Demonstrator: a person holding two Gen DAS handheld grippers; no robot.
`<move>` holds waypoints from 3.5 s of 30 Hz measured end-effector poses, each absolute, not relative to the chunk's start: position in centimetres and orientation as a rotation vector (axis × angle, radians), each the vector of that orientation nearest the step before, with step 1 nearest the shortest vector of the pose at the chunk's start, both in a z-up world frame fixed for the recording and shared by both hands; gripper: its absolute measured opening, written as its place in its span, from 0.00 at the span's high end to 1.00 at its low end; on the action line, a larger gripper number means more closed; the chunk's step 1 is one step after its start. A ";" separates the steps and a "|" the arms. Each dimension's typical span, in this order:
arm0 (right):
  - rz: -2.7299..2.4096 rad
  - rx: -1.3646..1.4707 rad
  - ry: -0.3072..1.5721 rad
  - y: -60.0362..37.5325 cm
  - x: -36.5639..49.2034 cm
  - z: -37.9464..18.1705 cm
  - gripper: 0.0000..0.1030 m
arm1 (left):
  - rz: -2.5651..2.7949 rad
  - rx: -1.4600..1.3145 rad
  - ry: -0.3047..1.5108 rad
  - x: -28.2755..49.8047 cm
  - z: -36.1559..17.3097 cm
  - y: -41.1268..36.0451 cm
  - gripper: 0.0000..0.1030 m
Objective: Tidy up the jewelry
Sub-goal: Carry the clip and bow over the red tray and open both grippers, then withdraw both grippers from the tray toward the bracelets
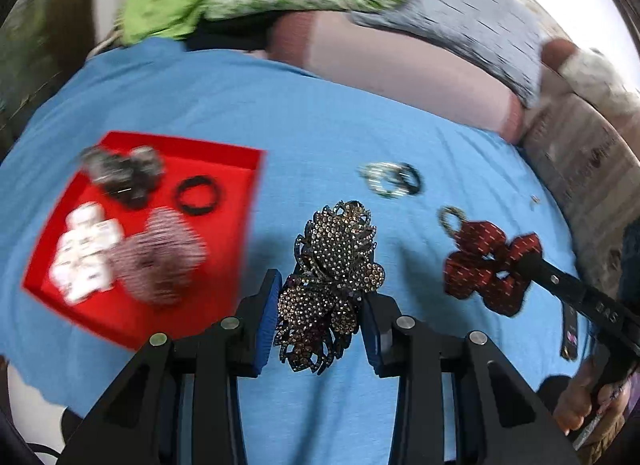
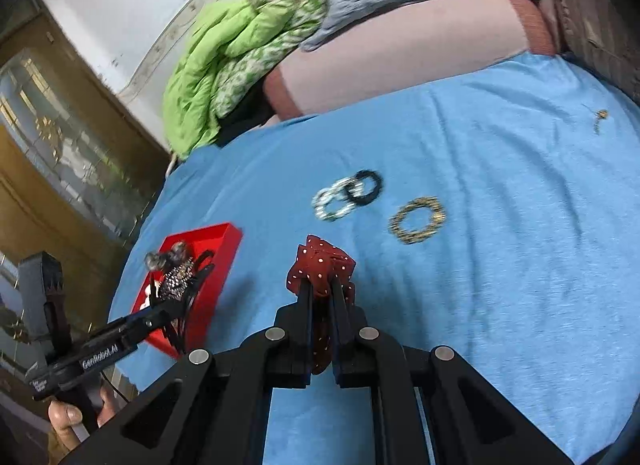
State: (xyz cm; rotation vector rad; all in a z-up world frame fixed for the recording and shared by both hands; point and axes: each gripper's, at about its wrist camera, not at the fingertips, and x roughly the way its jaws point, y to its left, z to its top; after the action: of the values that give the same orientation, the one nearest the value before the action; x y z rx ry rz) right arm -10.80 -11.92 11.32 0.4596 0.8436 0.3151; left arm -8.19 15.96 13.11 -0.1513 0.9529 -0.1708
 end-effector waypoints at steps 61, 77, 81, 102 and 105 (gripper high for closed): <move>0.423 0.151 0.868 7.7 0.3 11.7 0.43 | 0.062 -0.253 0.887 -8.6 13.3 26.5 0.42; 0.290 0.145 0.873 -0.3 -5.3 11.2 0.41 | -0.016 -0.106 0.844 -10.8 15.4 20.1 0.37; 0.248 0.141 0.879 -3.0 -6.2 10.6 0.41 | -0.033 -0.083 0.858 -10.9 15.1 18.7 0.37; 0.080 0.263 0.913 -15.2 -6.4 7.2 0.40 | -0.123 -0.036 0.950 -4.3 12.1 11.9 0.36; 0.078 0.277 0.915 -15.8 -5.5 6.7 0.40 | -0.138 -0.066 0.975 -1.8 11.3 11.1 0.36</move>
State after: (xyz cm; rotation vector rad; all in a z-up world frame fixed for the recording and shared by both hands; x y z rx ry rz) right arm -5.54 -15.81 6.73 0.2775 0.9153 0.0779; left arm -1.81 11.10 11.27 -0.0657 0.9751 -0.1382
